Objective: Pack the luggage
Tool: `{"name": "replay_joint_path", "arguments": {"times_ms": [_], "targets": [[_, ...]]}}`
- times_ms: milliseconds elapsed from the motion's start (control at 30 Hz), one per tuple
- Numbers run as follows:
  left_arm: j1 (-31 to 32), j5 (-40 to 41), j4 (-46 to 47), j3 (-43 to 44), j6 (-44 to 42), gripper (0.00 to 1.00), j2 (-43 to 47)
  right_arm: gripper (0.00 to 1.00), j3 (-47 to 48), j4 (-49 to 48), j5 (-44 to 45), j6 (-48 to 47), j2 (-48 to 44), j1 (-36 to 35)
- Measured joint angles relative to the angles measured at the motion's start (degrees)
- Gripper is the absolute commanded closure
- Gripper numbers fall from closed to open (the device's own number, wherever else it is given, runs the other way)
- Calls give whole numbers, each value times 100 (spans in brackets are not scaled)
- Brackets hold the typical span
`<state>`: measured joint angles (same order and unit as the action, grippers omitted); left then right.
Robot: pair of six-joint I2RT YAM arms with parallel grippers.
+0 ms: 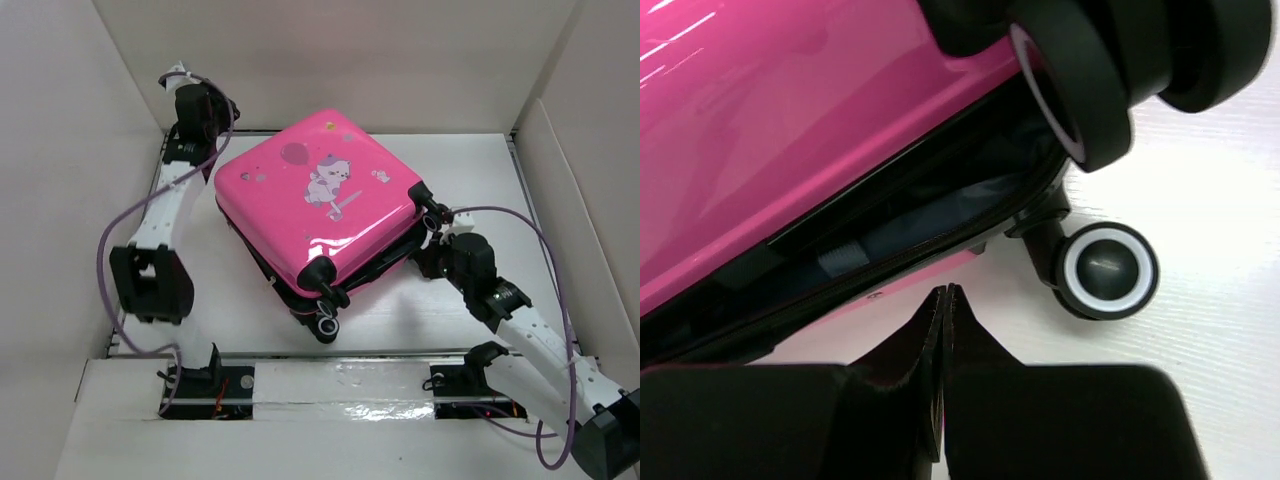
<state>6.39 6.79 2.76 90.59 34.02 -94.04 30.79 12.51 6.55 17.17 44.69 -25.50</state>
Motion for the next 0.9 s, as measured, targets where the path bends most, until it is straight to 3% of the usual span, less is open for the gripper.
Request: {"name": "replay_joint_path", "arguments": {"times_ms": [167,267,533,667,767,900], "targets": [[-669,-595,-1191,1799,-636,60,-1917,98,-170,-275,-4,81,-2,-160],[-977,-1154,-1685,2413,-866,60,-2743,97,-216,-442,-2,109,181,-188],[-905,-2238,-2050,2433,-1104,60,-3650,97,-66,-826,87,81,1163,-184],[-662,-2594,-1513,1554,-914,63,-3394,97,350,-850,94,-46,1775,-59],[-715,-2551,-428,31,-439,64,-2551,97,796,-977,155,-168,2409,122],[-872,-1926,1320,-2455,522,67,-1172,97,1777,-863,133,-411,3506,345]]}}
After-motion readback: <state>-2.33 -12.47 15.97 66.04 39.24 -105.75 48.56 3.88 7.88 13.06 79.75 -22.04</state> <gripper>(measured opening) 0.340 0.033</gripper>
